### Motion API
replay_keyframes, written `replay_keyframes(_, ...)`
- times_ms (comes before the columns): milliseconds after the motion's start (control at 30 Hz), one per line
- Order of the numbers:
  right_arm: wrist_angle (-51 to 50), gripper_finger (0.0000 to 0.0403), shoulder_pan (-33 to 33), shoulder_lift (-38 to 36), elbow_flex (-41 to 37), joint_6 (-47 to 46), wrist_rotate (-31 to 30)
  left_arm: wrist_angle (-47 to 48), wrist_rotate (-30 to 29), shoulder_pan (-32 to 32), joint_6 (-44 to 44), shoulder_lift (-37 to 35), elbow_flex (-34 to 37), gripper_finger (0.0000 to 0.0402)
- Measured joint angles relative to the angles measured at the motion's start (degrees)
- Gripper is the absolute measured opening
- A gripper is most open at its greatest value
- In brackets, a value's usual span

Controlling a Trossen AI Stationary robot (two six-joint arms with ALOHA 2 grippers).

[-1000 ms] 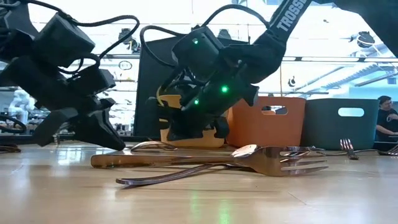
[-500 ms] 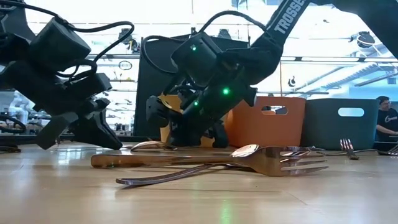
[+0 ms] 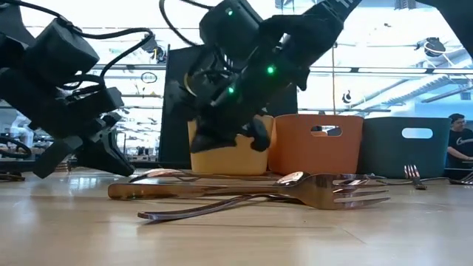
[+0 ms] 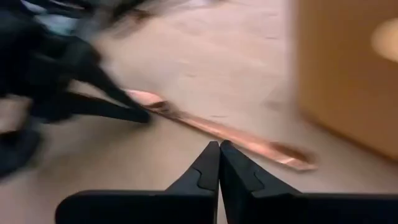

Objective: Sort silverware
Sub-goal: Put the copper knife into the blue bin

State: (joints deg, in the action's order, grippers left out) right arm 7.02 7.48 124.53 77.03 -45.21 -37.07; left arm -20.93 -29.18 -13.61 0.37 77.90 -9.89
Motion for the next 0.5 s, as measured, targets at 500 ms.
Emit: replay_keyframes(500,-4.5,0.0,-0.9,2.0,0.0,-5.2,-3.6,-15.4,3.9,6.1,6.1,-1.1,-0.2,0.0)
